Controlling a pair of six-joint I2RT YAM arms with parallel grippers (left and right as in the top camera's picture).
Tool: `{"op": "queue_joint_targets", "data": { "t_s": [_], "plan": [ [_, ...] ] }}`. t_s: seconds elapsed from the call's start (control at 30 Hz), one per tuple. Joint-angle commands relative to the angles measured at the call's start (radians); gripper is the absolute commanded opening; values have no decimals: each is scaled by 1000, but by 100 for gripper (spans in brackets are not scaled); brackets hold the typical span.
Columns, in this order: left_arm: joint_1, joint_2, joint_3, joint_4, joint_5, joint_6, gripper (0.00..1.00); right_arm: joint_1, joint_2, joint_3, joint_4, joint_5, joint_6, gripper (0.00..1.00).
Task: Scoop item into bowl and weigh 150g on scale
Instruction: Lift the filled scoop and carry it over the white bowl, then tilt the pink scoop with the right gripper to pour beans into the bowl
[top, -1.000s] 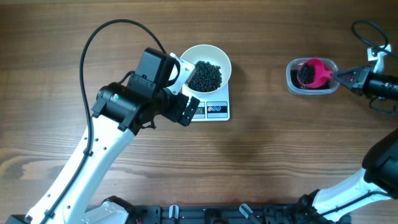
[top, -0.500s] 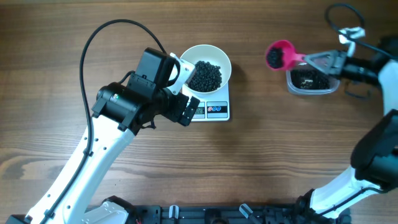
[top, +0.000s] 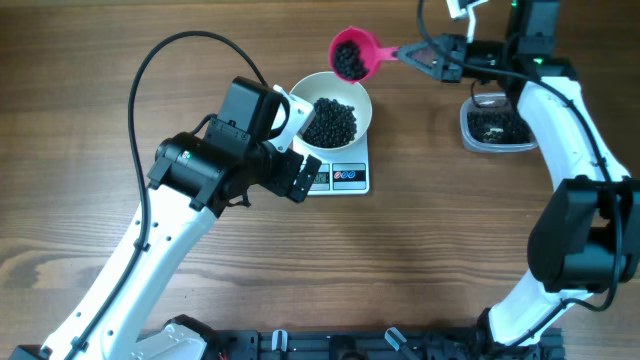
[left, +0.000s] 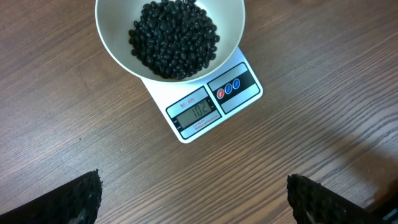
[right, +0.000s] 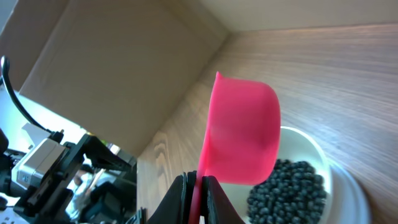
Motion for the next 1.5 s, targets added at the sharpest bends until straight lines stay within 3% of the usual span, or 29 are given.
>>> {"op": "queue_joint_targets", "data": {
  "t_s": [0.0, 0.4, 0.7, 1.47],
  "plan": [
    [3, -5, -3, 2, -6, -2, 100, 47, -38, 16, 2, 32, -107, 4],
    [3, -5, -3, 2, -6, -3, 100, 98, -38, 16, -18, 46, -473, 4],
    [3, -5, -3, 2, -6, -2, 100, 115, -38, 15, -135, 161, -848, 4],
    [3, -5, -3, 2, -6, -2, 100, 241, -112, 16, -161, 507, -895, 4]
  ]
}}
